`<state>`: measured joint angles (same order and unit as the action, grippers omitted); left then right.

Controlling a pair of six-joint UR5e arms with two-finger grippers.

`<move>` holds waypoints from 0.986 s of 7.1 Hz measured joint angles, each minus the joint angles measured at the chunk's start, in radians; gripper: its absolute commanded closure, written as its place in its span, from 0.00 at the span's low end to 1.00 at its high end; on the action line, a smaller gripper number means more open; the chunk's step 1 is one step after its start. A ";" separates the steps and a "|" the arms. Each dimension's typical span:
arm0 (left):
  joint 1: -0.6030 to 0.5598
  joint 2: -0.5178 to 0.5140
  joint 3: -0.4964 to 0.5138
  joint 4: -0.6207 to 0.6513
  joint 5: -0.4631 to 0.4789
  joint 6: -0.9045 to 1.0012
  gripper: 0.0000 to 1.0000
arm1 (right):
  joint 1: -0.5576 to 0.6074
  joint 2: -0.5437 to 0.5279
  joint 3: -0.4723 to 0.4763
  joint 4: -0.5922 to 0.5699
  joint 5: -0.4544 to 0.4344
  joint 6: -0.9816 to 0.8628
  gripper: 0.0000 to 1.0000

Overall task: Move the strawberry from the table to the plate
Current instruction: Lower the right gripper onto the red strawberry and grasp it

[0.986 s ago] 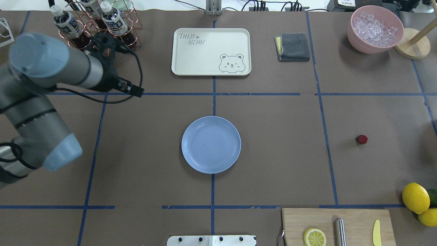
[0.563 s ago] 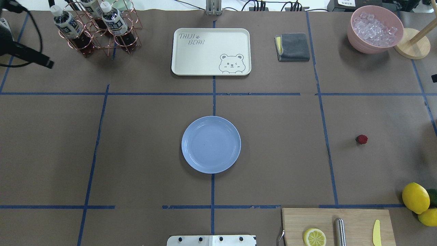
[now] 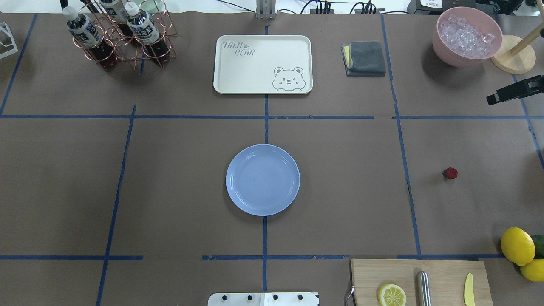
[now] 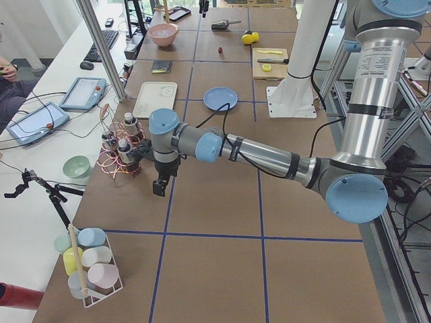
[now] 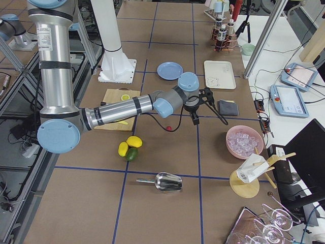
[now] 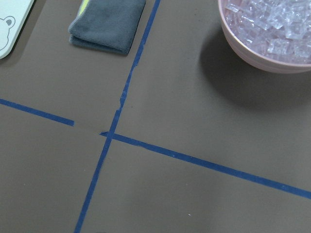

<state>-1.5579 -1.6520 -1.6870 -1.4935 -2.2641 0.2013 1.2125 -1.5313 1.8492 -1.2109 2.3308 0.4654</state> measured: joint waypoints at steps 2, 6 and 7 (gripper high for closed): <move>-0.057 0.032 -0.003 0.036 -0.042 0.050 0.00 | -0.171 0.005 0.075 -0.047 -0.159 0.187 0.00; -0.064 0.035 -0.007 0.034 -0.057 0.051 0.00 | -0.435 -0.181 0.067 0.200 -0.421 0.391 0.00; -0.064 0.035 -0.007 0.033 -0.061 0.051 0.00 | -0.463 -0.208 0.017 0.285 -0.451 0.396 0.00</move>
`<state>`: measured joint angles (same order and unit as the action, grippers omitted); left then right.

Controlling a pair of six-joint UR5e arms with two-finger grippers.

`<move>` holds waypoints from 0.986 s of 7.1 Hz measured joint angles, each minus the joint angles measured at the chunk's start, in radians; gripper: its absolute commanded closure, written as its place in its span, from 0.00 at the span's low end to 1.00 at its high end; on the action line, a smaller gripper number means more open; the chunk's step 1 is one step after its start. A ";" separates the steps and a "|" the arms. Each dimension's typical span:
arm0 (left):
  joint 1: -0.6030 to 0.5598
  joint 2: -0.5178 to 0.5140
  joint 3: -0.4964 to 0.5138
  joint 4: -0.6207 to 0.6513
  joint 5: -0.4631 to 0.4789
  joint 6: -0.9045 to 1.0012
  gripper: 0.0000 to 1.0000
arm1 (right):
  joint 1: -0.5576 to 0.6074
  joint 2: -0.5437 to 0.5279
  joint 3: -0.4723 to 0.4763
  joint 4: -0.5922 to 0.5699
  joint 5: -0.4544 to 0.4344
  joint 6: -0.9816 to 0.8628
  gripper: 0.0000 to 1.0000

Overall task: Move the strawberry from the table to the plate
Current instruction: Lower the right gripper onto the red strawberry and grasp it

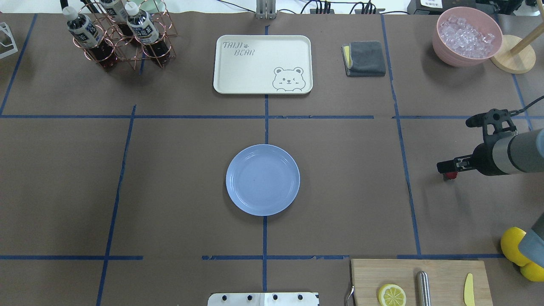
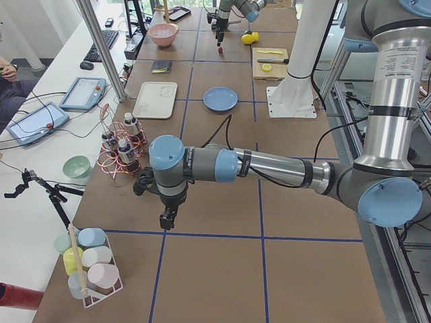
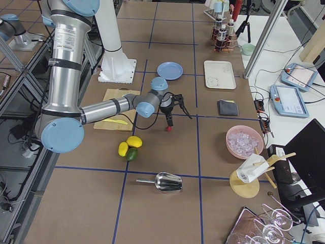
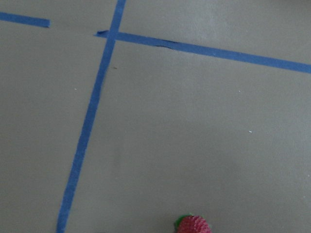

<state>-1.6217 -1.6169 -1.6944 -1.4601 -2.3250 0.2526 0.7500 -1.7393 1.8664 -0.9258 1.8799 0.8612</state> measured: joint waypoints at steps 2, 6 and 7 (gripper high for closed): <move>0.000 0.001 0.001 0.000 -0.007 0.000 0.00 | -0.018 -0.009 -0.069 0.110 -0.020 0.002 0.00; 0.000 0.002 0.004 0.000 -0.008 0.000 0.00 | -0.023 0.007 -0.092 0.128 -0.027 0.000 0.00; 0.000 0.002 0.004 0.000 -0.008 0.001 0.00 | -0.023 0.020 -0.102 0.128 -0.027 -0.001 0.01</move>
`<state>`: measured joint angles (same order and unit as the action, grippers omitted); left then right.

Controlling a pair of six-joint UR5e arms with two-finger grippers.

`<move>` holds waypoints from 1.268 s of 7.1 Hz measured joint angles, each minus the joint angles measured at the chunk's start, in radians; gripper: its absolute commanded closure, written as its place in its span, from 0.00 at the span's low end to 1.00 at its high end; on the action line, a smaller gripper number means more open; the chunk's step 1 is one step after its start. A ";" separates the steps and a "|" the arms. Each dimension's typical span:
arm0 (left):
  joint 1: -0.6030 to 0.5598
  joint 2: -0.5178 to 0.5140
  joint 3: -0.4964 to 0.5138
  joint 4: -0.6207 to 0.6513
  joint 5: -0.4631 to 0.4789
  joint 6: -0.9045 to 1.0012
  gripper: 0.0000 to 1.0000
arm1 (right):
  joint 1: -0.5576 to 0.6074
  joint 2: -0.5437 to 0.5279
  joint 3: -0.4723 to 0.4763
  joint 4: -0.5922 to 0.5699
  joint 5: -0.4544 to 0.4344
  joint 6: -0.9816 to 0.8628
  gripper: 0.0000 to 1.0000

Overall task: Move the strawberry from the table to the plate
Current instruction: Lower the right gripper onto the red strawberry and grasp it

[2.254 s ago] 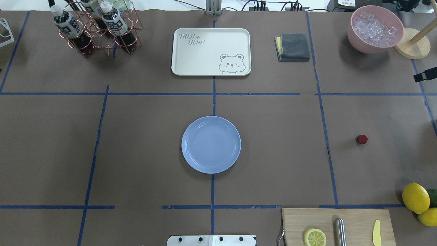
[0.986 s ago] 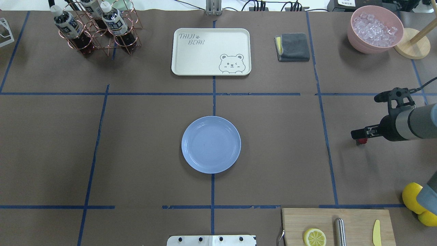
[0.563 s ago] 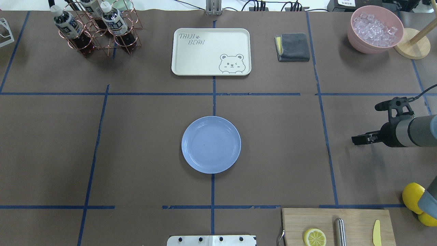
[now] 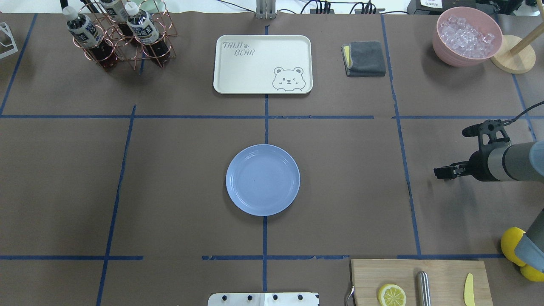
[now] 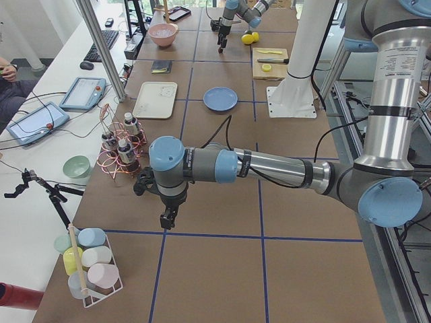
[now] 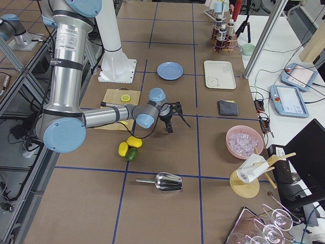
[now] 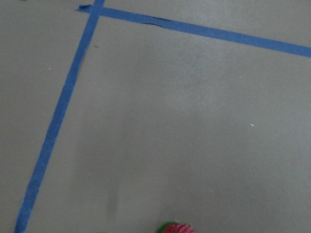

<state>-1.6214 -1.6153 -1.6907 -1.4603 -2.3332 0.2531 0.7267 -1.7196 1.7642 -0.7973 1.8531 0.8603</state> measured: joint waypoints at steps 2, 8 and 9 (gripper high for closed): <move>0.000 0.000 -0.002 0.000 0.000 0.001 0.00 | 0.000 0.015 -0.024 0.001 -0.004 -0.005 0.03; 0.000 0.000 -0.005 0.000 0.000 0.001 0.00 | 0.003 0.001 -0.027 0.001 -0.015 -0.006 0.17; 0.000 0.001 -0.006 0.000 0.000 0.001 0.00 | 0.002 0.001 -0.027 0.001 -0.015 -0.004 0.17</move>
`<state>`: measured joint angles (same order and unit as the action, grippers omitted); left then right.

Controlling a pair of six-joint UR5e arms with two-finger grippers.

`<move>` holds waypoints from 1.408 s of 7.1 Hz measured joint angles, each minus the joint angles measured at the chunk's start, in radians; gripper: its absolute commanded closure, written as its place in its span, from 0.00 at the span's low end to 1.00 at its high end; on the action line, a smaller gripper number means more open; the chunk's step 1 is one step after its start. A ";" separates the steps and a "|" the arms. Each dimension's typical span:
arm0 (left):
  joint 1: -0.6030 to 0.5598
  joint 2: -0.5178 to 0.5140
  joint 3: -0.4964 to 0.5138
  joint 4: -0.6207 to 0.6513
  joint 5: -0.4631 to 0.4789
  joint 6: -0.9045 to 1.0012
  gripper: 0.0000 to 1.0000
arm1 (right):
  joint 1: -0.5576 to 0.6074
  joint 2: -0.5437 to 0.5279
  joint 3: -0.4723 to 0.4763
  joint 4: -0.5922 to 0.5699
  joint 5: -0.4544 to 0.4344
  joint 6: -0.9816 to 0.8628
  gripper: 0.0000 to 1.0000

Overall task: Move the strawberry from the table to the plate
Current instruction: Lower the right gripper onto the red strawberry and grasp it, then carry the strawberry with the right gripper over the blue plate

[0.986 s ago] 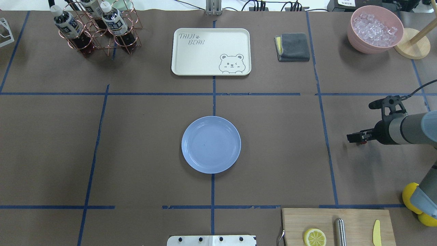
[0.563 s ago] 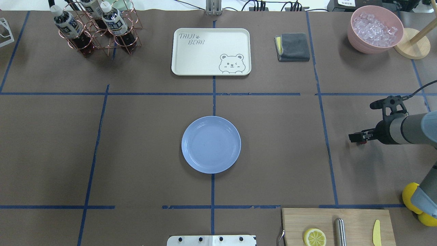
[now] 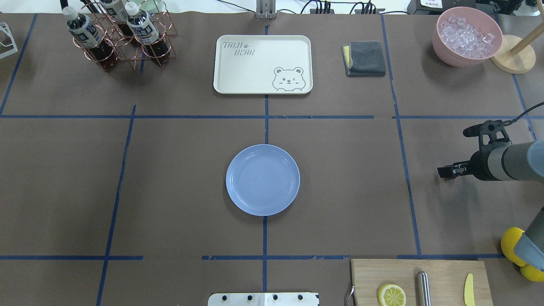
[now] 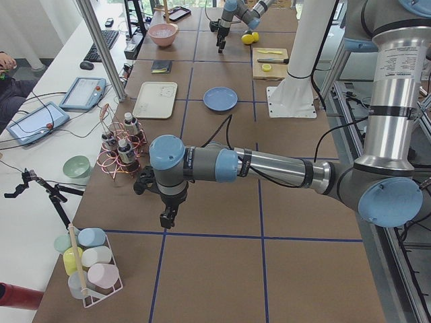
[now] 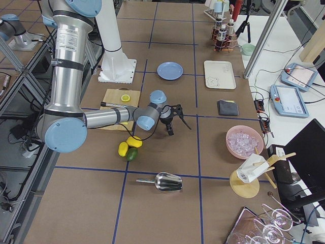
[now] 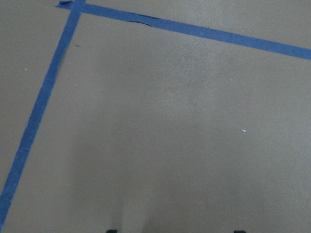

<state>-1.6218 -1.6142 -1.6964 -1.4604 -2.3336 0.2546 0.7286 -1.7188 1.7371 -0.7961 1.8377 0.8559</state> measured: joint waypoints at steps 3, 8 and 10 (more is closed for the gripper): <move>0.000 0.000 0.001 0.000 -0.001 0.000 0.00 | -0.011 0.001 -0.001 0.000 0.001 0.002 0.31; 0.000 0.000 0.001 0.001 -0.002 0.003 0.00 | -0.016 0.005 0.017 0.001 0.002 0.011 1.00; 0.000 -0.001 0.000 0.001 -0.003 0.003 0.00 | -0.031 0.094 0.072 -0.037 0.002 0.116 1.00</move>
<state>-1.6214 -1.6151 -1.6965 -1.4589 -2.3362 0.2581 0.6973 -1.6249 1.8094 -0.8336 1.8397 0.9722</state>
